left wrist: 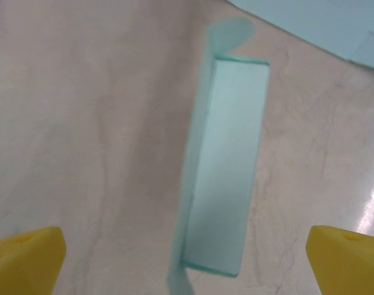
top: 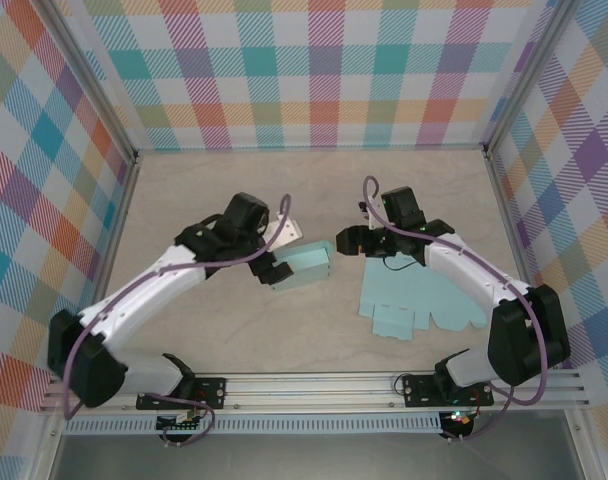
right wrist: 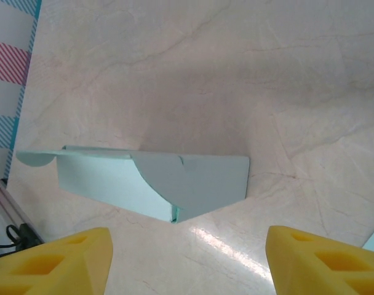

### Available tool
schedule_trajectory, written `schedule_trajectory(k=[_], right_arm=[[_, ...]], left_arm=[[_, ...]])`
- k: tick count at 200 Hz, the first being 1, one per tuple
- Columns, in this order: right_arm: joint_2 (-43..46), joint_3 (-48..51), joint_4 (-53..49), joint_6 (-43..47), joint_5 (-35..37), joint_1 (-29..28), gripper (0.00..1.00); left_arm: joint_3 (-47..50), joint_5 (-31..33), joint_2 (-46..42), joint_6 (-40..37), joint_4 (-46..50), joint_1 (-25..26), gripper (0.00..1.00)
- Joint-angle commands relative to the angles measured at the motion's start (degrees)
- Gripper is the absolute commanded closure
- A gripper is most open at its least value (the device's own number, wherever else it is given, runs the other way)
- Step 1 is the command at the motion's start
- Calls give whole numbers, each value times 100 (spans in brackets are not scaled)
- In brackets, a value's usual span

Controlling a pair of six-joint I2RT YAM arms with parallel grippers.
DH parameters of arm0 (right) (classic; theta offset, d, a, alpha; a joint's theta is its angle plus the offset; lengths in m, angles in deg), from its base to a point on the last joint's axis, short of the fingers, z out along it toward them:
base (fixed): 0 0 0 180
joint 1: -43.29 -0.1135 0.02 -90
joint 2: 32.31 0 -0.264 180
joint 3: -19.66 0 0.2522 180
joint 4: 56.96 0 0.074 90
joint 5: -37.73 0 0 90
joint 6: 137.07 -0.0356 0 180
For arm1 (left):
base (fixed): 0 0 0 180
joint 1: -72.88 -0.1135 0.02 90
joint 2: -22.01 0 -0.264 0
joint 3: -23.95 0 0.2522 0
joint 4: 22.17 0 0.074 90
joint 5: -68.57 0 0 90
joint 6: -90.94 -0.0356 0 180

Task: Fold the paper box

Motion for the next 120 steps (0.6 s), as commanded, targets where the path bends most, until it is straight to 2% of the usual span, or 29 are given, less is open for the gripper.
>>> schedule_trajectory(k=[1, 22, 48, 64, 97, 120], right_arm=[[122, -279, -88, 423, 451, -221, 34], [54, -420, -262, 589, 758, -343, 34], [-43, -551, -395, 852, 911, -454, 35], [-167, -668, -501, 1037, 1065, -583, 35], [-506, -1003, -766, 1247, 1453, -856, 36], [-687, -1140, -783, 1315, 1484, -968, 38]], left_arm=[[549, 912, -714, 1632, -878, -48, 2], [1280, 1947, -1603, 3054, -1511, -48, 8], [1886, 2319, -2582, 4365, -1346, -43, 13], [2118, 2504, -2850, 4901, -1113, -48, 12], [2736, 2297, -2968, 5608, -1238, -48, 9], [2791, 1901, -2789, 5654, -1406, -43, 10]])
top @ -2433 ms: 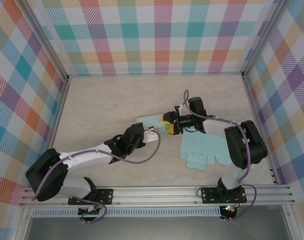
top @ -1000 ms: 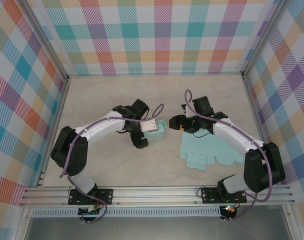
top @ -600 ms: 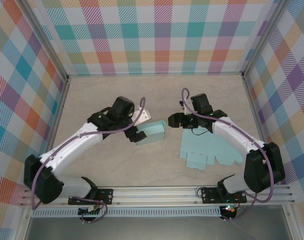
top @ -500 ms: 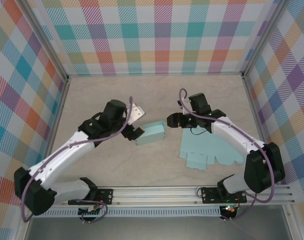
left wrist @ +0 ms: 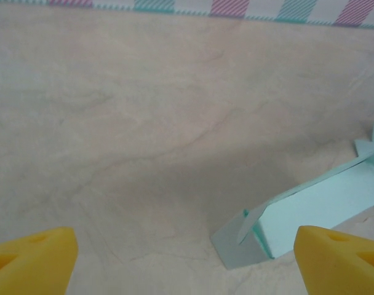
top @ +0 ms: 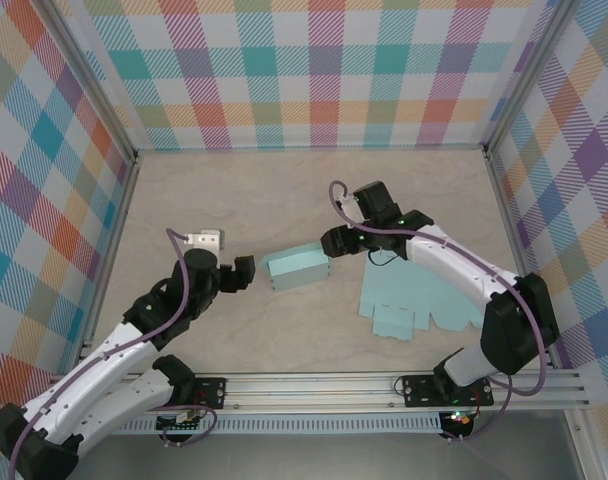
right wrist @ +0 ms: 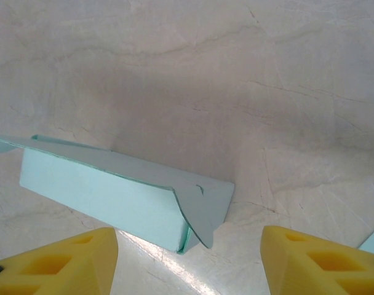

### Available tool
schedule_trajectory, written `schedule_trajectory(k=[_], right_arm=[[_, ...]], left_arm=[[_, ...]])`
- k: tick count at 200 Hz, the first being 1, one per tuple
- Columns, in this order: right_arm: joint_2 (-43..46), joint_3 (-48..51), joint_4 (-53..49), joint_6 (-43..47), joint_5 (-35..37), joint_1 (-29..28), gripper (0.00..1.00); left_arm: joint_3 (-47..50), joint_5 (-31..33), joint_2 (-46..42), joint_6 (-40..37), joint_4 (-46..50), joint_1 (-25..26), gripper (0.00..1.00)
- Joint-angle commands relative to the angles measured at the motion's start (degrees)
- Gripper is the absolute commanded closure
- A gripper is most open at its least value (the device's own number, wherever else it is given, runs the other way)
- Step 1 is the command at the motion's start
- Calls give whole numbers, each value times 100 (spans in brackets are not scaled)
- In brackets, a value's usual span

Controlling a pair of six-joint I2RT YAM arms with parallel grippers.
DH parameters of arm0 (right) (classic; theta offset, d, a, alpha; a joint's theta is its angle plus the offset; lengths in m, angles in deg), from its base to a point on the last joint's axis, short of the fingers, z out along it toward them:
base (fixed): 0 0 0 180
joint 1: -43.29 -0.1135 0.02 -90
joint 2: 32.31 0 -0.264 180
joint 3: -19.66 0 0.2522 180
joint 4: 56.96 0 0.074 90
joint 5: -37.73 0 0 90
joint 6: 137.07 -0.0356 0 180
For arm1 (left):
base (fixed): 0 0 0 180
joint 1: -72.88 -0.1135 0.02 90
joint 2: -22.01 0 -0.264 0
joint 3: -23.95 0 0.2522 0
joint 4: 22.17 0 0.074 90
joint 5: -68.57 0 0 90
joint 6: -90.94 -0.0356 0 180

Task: Fold the paper box

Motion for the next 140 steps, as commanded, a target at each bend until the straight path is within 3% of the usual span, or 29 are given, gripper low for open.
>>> schedule_trajectory(k=[1, 69, 100, 140], right_arm=[[-171, -239, -218, 268, 189, -111, 38], [-389, -280, -126, 269, 339, -168, 46], [-361, -279, -147, 146, 311, -169, 49], [-299, -252, -162, -30, 293, -182, 51]], left_arm=[[67, -273, 147, 553, -258, -41, 10], [274, -766, 753, 185, -1144, -21, 30], [22, -802, 1259, -174, -1166, 57, 42], [-359, -661, 1757, -542, -786, 128, 50]])
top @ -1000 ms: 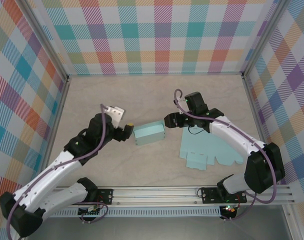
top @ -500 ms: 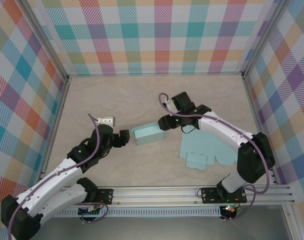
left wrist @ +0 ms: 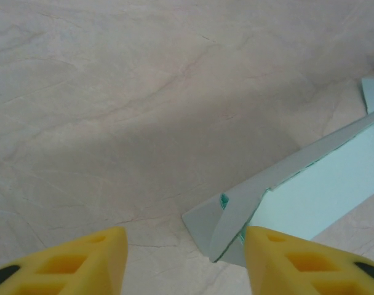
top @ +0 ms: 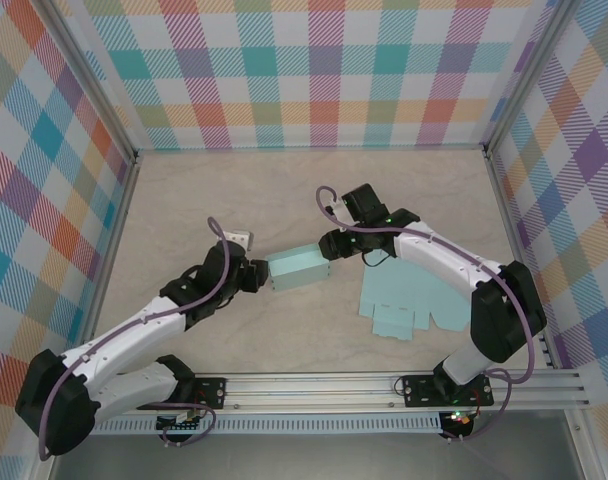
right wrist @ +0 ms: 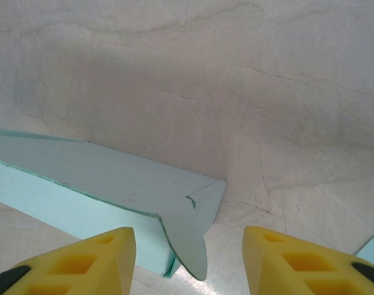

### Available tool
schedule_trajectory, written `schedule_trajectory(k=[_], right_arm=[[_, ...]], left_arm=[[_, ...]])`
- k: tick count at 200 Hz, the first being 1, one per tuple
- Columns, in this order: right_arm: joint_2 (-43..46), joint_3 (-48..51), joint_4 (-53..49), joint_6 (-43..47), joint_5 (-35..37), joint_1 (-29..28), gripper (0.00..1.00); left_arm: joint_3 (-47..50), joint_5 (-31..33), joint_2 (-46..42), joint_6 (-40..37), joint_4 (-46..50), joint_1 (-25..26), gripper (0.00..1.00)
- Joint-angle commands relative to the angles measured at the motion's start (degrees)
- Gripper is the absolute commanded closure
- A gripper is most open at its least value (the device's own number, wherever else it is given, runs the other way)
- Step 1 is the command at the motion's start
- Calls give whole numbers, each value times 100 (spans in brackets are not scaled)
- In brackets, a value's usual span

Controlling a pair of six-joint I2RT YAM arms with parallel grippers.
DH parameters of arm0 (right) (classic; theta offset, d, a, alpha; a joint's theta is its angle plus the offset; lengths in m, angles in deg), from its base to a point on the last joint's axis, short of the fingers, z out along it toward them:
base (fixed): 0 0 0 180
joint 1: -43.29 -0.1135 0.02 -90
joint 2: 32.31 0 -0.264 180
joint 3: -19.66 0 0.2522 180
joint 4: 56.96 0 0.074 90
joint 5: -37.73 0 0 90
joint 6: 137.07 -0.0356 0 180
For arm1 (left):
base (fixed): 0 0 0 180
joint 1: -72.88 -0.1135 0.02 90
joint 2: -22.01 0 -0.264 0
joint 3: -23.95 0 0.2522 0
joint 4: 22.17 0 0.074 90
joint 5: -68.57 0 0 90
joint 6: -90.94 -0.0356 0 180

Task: Fold the paper box

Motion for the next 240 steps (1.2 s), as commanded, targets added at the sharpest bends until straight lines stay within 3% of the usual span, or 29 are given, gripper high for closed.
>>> schedule_trajectory(k=[1, 30, 69, 121, 188, 240], right_arm=[[94, -119, -80, -135, -2, -38, 51], [81, -90, -57, -160, 11, -44, 53], [30, -152, -54, -188, -32, -66, 58], [19, -199, -88, -192, 2, -139, 64], [53, -169, -152, -188, 160, -240, 75], [81, -182, -152, -337, 269, -379, 82]], left_arm=[[-356, 119, 140, -343, 120, 67, 50], [-432, 403, 219, -432, 214, 71, 51], [-574, 277, 482, -488, 195, 67, 60], [-631, 113, 661, -488, 53, 76, 82], [-706, -33, 683, -549, -44, 93, 100], [-728, -140, 723, -411, -179, 218, 100]])
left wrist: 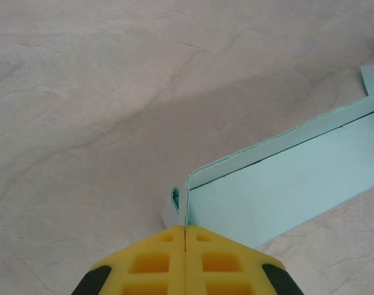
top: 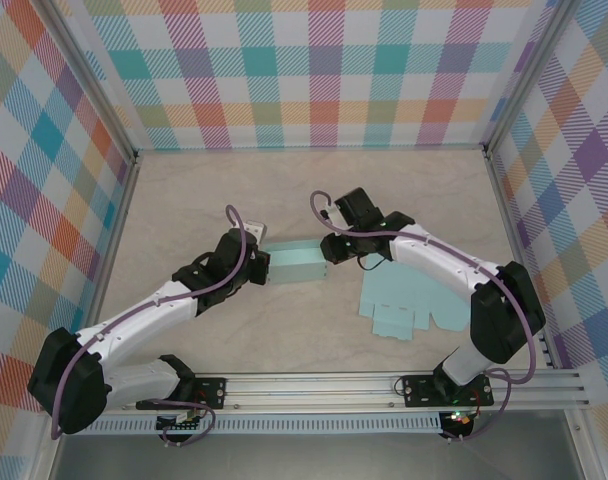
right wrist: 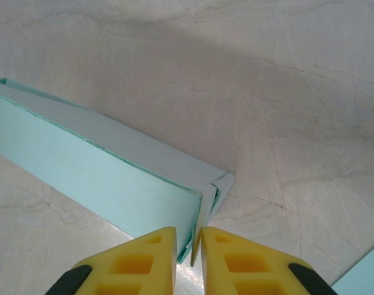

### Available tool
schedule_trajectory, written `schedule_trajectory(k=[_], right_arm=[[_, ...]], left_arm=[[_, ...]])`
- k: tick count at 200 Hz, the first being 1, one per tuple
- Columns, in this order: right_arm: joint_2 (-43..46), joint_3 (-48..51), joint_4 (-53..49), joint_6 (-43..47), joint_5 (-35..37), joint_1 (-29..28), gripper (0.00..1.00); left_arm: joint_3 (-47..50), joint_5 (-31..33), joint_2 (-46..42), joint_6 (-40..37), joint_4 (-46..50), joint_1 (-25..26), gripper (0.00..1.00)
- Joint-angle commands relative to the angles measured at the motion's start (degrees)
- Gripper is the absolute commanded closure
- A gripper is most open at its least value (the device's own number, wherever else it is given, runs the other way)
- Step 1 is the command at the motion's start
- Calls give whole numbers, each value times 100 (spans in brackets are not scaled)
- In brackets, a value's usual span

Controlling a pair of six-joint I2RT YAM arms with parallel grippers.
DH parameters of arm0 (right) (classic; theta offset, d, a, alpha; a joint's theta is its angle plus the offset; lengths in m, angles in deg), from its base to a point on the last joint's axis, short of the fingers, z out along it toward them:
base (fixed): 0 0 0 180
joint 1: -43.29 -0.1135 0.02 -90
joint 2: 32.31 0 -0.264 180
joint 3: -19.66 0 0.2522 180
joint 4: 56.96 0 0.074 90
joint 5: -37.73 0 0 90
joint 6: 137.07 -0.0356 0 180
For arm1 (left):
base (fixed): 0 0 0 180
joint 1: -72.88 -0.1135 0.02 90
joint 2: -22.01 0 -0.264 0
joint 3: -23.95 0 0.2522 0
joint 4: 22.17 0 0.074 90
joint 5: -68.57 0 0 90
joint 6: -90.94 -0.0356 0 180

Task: Fold the paper box

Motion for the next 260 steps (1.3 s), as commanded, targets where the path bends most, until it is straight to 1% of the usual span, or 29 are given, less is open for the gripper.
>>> schedule_trajectory(k=[1, 35, 70, 129, 184, 245, 260], right_arm=[[77, -177, -109, -180, 55, -90, 82], [-13, -265, -25, -465, -73, -202, 82], [-138, -346, -34, -475, 46, -319, 84], [-103, -203, -106, -369, 320, -349, 90], [-82, 65, -38, -409, 375, -347, 92], [-76, 250, 95, -457, 401, -347, 96], [-69, 297, 151, -461, 423, -348, 99]], left_arm=[[-186, -123, 60, 71, -184, 138, 100], [-180, 17, 230, 298, -319, 318, 100], [-193, 205, 386, 557, -435, 500, 100], [-34, 587, 326, 790, -432, 545, 100], [92, 1009, 353, 879, -121, 547, 100], [347, 793, 348, 982, -345, 544, 100], [446, 787, 324, 981, -424, 547, 100]])
